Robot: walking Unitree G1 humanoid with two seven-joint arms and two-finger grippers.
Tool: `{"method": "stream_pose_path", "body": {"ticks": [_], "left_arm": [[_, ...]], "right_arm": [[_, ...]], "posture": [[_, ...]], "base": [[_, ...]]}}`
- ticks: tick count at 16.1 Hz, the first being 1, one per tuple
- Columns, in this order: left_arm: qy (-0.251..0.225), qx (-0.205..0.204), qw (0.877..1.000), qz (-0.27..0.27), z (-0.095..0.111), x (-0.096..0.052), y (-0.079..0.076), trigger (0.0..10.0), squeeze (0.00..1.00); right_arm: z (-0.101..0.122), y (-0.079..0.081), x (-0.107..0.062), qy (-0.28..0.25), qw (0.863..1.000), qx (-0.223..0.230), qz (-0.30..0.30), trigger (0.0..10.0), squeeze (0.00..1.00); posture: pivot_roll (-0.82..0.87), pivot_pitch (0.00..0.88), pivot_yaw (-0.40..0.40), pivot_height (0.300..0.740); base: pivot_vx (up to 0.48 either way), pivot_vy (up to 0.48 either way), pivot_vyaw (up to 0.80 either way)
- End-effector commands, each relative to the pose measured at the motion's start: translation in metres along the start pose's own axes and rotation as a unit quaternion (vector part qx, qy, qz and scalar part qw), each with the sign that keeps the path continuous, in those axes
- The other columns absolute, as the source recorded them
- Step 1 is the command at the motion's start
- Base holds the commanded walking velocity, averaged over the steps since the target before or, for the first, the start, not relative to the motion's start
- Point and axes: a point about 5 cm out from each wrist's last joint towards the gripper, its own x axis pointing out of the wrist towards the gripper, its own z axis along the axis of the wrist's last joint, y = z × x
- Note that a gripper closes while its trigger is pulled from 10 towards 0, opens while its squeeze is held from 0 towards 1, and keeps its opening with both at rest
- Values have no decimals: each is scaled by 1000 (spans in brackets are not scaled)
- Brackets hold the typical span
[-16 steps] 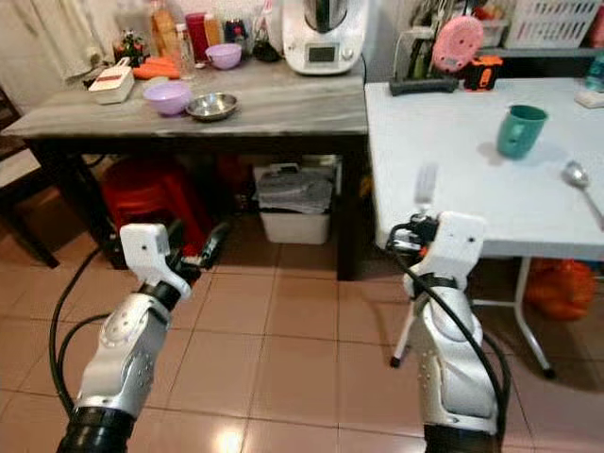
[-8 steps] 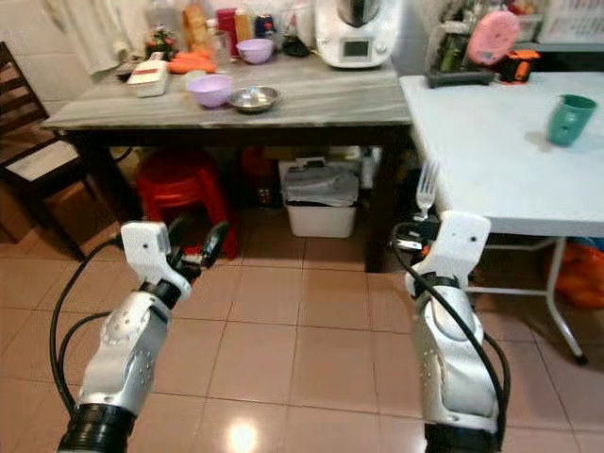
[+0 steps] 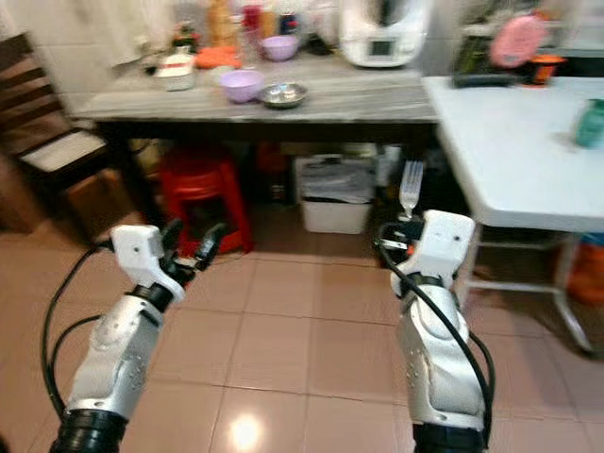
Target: Setting the table
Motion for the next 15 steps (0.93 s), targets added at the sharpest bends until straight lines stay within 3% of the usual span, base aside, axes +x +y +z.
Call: {"method": "stream_pose_path", "body": {"ticks": [1, 8, 15], "left_arm": [[-6, -1, 1000, -11, 4, 2, -2, 10000, 0], [-4, -1, 1000, -11, 3, 1, -3, 10000, 0], [-2, -1, 1000, -14, 2, 2, -4, 10000, 0]], "right_arm": [[7, -1, 0, -14, 1000, -2, 0, 10000, 0], [7, 1, -1, -17, 1000, -5, 6, 10000, 0], [7, 1, -1, -19, 1000, -4, 8, 10000, 0]], "posture": [[-68, 23, 57, 740], [-75, 23, 58, 740], [-75, 23, 60, 740]], "base": [[409, 0, 0], [418, 0, 0], [426, 0, 602]]}}
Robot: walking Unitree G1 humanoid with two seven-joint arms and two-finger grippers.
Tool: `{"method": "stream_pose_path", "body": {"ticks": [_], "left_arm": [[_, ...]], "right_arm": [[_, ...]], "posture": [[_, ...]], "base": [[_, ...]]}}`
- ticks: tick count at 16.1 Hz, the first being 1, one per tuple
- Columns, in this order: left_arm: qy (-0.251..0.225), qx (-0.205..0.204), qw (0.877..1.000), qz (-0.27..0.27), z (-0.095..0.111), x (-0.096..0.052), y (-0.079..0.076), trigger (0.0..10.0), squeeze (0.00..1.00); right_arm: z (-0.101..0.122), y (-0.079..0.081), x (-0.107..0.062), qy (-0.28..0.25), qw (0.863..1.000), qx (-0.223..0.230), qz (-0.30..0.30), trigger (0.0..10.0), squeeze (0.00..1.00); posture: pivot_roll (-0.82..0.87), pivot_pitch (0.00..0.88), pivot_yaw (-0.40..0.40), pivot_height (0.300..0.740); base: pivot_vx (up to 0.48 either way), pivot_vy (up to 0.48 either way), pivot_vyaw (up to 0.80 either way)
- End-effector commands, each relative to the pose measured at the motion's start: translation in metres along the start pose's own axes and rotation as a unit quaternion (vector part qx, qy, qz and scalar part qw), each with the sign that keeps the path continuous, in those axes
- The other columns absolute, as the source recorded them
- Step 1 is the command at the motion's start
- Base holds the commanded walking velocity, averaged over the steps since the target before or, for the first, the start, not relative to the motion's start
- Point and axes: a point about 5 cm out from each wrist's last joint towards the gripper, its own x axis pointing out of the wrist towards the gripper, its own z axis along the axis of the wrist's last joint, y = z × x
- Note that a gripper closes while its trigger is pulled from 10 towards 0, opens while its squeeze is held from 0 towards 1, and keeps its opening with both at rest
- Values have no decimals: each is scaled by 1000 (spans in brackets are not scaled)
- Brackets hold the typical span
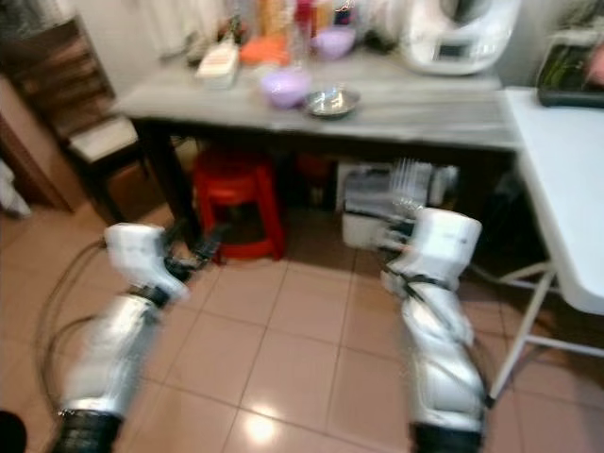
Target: Setting the table
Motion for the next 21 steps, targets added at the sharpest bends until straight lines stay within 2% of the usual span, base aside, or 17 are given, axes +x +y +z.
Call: {"method": "stream_pose_path", "body": {"ticks": [1, 4, 5, 8, 11, 18, 21], "left_arm": [[-6, 3, 1000, -13, 2, 4, -9, 10000, 0], [-8, 23, 1000, 5, 4, 1, -3, 10000, 0], [-5, 30, 999, 16, 2, -7, 2, 10000, 0], [7, 25, 1000, 14, -5, -17, 0, 10000, 0], [3, 21, 1000, 2, -4, -12, -7, 10000, 0], [3, 19, 1000, -5, -3, -9, -10, 10000, 0], [5, 15, 1000, -8, -5, -9, -13, 10000, 0]], "right_arm": [[6, -10, -1, -14, 1000, -5, -13, 10000, 0], [5, -13, -3, -14, 1000, -8, -16, 10000, 0], [3, -18, -8, -12, 1000, -20, -19, 10000, 0], [-2, -24, -14, 1, 999, -18, -31, 10000, 0], [1, -16, -10, -9, 1000, -16, -18, 10000, 0], [3, -15, -9, -13, 1000, -12, -19, 10000, 0], [2, -12, -8, -12, 1000, -11, -17, 10000, 0]], "posture": [[-75, 22, 61, 740], [-75, 22, 61, 740], [-77, 21, 63, 740], [-77, 21, 63, 740], [-72, 15, 59, 740], [-75, 20, 65, 740], [-75, 20, 65, 740]], "base": [[428, 0, 650], [425, 0, 554], [428, 0, 506], [425, 0, 167], [424, 0, -667], [430, 0, -788], [433, 0, 0]]}}
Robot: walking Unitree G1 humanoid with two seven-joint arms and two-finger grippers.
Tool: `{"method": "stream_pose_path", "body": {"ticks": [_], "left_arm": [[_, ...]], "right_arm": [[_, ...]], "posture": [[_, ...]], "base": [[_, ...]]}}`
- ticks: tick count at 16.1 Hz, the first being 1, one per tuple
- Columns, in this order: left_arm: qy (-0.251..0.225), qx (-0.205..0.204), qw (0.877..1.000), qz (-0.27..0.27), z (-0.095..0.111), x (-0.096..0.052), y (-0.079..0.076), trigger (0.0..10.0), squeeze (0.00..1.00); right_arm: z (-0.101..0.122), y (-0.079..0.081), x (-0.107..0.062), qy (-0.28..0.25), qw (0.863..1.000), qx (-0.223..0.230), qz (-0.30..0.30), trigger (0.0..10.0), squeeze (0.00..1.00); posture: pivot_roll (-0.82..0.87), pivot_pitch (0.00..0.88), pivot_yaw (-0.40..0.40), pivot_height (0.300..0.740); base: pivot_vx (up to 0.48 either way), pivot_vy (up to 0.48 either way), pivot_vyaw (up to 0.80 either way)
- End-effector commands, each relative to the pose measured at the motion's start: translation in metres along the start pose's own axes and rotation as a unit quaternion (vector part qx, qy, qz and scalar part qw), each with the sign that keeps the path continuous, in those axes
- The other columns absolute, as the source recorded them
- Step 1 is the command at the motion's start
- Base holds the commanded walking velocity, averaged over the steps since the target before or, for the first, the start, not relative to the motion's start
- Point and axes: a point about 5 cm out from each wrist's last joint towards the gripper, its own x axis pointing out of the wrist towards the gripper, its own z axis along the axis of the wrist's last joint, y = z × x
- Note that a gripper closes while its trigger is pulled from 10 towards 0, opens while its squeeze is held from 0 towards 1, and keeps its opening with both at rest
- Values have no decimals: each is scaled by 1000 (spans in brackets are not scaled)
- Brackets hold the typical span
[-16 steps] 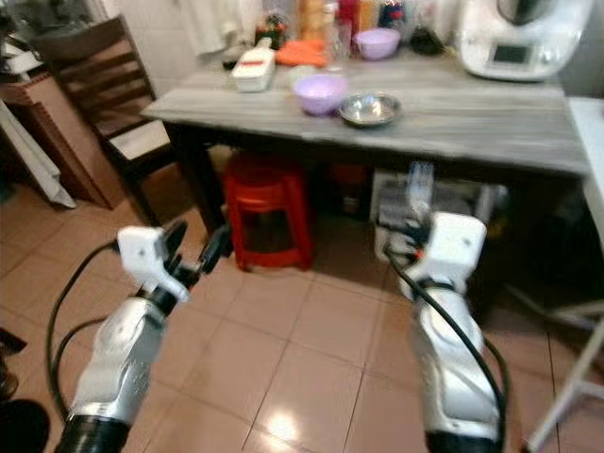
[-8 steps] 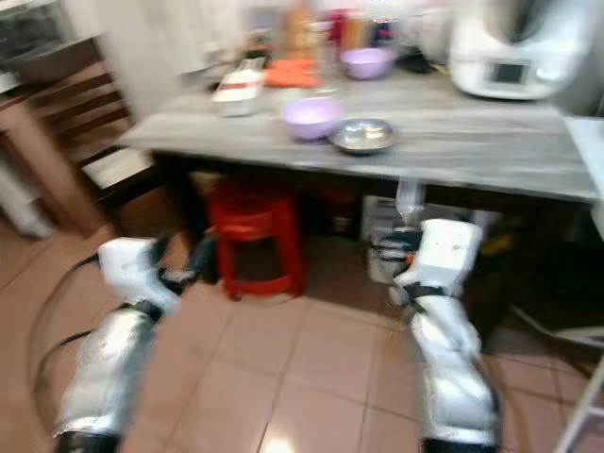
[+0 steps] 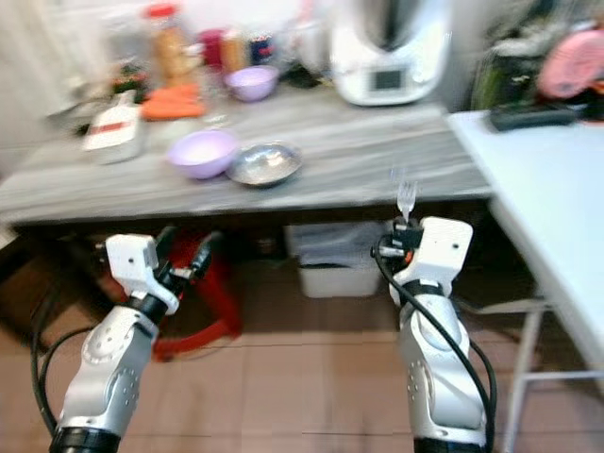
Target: Setting the table
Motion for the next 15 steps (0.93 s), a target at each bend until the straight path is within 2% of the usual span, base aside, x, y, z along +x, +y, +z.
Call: {"method": "stream_pose_path", "body": {"ticks": [1, 4, 7, 15], "left_arm": [[-1, 11, 1000, 4, 4, -2, 5, 10000, 0], [-2, 11, 1000, 5, 4, -1, 5, 10000, 0], [-1, 10, 1000, 1, 4, 0, 3, 10000, 0], [2, 10, 1000, -1, 3, -1, 2, 10000, 0]], "right_arm": [[6, 6, 3, -12, 1000, 5, 6, 10000, 0], [8, 5, 4, -18, 1000, -4, 11, 10000, 0], [8, 6, 3, -18, 1000, -3, 9, 10000, 0], [8, 6, 5, -19, 1000, -2, 2, 10000, 0]], "posture": [[-75, 20, 65, 740], [-75, 20, 65, 740], [-79, 23, 68, 740], [-78, 24, 69, 740]], "base": [[431, 0, 0], [431, 0, 0], [433, 0, 692], [430, 0, 0]]}}
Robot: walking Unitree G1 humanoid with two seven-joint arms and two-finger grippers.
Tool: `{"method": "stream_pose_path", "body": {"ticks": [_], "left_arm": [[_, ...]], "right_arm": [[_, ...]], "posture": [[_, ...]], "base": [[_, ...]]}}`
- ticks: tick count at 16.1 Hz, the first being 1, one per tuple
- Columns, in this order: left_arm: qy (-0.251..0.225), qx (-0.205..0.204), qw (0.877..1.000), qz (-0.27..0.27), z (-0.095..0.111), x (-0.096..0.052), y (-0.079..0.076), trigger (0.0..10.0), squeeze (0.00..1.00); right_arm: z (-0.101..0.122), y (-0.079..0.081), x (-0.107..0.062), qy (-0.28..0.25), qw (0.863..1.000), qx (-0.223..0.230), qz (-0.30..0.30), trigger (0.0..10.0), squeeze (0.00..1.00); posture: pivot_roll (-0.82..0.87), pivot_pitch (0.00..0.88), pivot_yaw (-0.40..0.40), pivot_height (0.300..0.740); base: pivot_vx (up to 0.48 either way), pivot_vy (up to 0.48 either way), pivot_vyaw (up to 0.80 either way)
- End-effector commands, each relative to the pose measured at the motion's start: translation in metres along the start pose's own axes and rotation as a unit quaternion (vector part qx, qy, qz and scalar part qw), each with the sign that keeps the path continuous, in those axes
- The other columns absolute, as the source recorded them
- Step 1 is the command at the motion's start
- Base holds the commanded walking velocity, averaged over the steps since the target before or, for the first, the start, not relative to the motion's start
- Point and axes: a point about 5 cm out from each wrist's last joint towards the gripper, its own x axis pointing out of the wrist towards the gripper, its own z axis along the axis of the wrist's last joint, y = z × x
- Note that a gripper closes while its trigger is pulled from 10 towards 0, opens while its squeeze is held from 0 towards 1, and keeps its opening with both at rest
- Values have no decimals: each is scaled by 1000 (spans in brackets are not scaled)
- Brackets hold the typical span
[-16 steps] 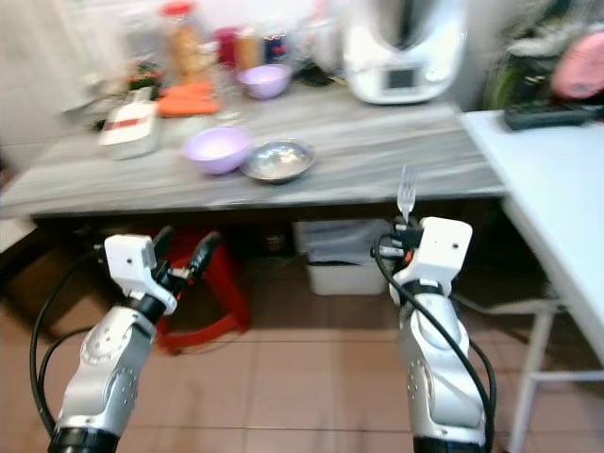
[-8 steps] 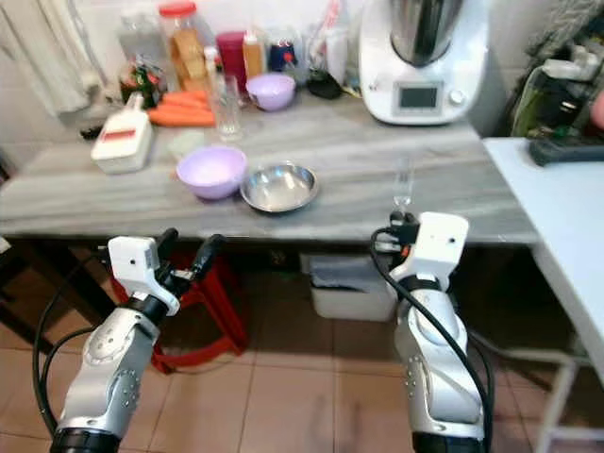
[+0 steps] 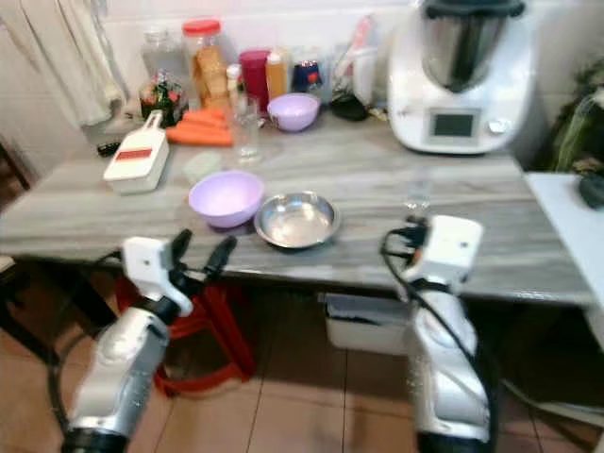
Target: Setting the table
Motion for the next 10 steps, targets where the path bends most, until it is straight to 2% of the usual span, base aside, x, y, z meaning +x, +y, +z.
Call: {"method": "stream_pose_path", "body": {"ticks": [1, 4, 7, 10], "left_arm": [[-5, 4, 1000, -6, 4, 3, -3, 10000, 0], [-1, 8, 1000, 0, 3, 0, -1, 10000, 0], [1, 12, 1000, 2, 1, -7, 1, 10000, 0], [21, 21, 999, -14, -7, -22, 4, 10000, 0]], "right_arm": [[3, -7, 0, -6, 1000, -4, -9, 10000, 0], [1, -7, -1, -4, 1000, -3, -7, 10000, 0], [0, -8, -2, -1, 1000, -1, -10, 10000, 0], [-9, -14, -3, 29, 998, 38, -34, 10000, 0]], "posture": [[-72, 21, 67, 740], [-72, 21, 67, 740], [-71, 19, 66, 740], [-69, 22, 64, 740]], "base": [[424, 0, 0], [406, 0, 0], [0, 0, 0], [0, 0, 0]]}}
